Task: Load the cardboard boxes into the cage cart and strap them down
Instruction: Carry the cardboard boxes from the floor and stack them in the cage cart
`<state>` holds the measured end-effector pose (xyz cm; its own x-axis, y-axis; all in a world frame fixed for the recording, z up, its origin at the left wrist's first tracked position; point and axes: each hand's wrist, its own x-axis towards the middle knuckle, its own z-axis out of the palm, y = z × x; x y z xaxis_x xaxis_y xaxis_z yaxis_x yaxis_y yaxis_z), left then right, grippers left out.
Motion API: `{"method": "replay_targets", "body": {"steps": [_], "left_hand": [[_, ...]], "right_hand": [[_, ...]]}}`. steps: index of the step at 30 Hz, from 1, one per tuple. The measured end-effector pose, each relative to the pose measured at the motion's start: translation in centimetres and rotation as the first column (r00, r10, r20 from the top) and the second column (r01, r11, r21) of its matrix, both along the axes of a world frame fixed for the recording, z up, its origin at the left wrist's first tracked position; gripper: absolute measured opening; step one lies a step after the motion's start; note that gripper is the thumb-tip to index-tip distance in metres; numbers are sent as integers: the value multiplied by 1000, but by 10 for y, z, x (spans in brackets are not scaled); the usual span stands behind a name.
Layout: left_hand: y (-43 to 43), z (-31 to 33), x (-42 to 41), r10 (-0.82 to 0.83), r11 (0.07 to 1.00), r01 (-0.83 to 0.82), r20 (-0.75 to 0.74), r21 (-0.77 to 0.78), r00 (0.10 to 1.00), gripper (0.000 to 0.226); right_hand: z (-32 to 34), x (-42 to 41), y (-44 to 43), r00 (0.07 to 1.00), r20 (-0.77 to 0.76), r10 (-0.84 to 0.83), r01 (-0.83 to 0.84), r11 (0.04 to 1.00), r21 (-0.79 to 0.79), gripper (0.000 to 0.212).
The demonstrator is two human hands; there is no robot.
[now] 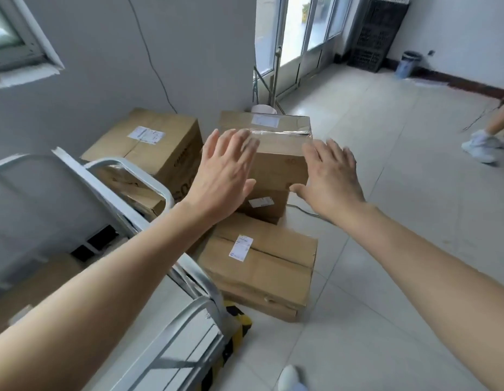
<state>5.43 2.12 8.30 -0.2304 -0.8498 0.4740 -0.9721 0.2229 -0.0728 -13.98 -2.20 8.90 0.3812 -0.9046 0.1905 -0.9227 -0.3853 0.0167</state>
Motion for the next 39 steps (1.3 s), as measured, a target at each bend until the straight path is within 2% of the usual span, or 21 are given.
{"method": "replay_targets", "body": {"steps": [5, 11, 15, 21, 28, 34, 37, 39], "left_hand": [[-47, -65, -36, 81, 971, -68, -48, 231, 996, 68], [-89, -152, -26, 210, 854, -203, 40, 478, 977, 61], [-125, -209, -10, 215, 777, -241, 114, 582, 970, 55], [-173, -312, 16, 229, 683, -285, 174, 673, 958, 61], [-191, -465, 52, 332, 459, -382, 244, 802, 911, 57], [-206, -561, 78, 331, 413, -423, 300, 807, 895, 61], [-221, -598, 83, 366, 420, -414, 267, 808, 891, 64], [-230, -619, 85, 435, 392, -410, 227, 823, 871, 70]], "right_hand": [[-69, -51, -46, 998, -14, -62, 63, 984, 167, 68], [-157, -77, -80, 983, -73, -168, 183, 910, 371, 66], [-213, -80, -98, 963, -104, -247, 267, 852, 450, 61], [-317, -74, -120, 919, -143, -368, 383, 744, 548, 63], [-464, -64, -120, 874, -213, -437, 460, 604, 651, 67], [-564, -64, -122, 836, -166, -523, 487, 568, 664, 71], [-600, -67, -128, 810, -148, -567, 515, 567, 643, 81], [-618, -70, -134, 789, -142, -598, 534, 553, 640, 88]]}}
